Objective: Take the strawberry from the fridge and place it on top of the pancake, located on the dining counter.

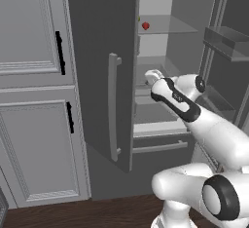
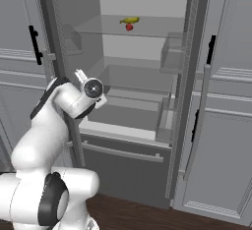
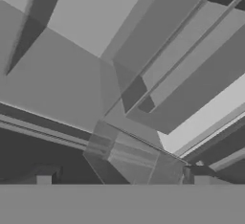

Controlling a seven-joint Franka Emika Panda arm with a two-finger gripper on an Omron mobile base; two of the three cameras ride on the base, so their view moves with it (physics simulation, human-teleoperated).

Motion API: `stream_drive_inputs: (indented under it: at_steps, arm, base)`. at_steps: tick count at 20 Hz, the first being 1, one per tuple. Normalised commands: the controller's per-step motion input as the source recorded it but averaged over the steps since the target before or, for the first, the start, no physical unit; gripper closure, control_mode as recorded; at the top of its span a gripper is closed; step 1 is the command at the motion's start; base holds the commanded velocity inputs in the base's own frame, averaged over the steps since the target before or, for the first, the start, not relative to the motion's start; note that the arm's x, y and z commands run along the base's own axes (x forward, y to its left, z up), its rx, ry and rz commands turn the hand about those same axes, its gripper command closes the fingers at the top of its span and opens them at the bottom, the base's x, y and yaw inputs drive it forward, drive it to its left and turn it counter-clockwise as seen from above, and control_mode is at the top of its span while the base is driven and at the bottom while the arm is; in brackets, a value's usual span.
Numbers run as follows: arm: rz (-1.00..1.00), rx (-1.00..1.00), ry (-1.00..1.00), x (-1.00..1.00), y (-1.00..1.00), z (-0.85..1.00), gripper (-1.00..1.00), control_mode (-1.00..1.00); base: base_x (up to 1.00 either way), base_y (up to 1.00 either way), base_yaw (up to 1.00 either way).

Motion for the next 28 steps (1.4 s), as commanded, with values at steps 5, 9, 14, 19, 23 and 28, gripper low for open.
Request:
stream_drive_inputs:
  at_steps: [5, 9, 14, 19, 23, 28]
  arm:
    - [0.15, 0.15, 0.06, 0.41, 0.08, -0.04, -1.00, -1.00]
    - [0.18, 0.19, 0.00, 0.23, 0.46, -0.16, -1.00, -1.00]
    - [0.20, 0.11, 0.00, 0.00, 0.78, -0.15, -1.00, -1.00]
    - [0.24, 0.10, 0.00, -0.38, 0.61, 0.00, -1.00, -1.00]
    - [0.26, 0.07, -0.03, -0.73, 0.44, 0.07, -1.00, -1.00]
    - [0.19, 0.02, 0.00, -0.24, 0.85, 0.03, -1.00, -1.00]
  base:
    - [0.00, 0.00, 0.00]
    - [0.00, 0.00, 0.00]
    - [0.00, 0.00, 0.00]
    - [0.00, 0.00, 0.00]
    - [0.00, 0.00, 0.00]
    - [0.00, 0.00, 0.00]
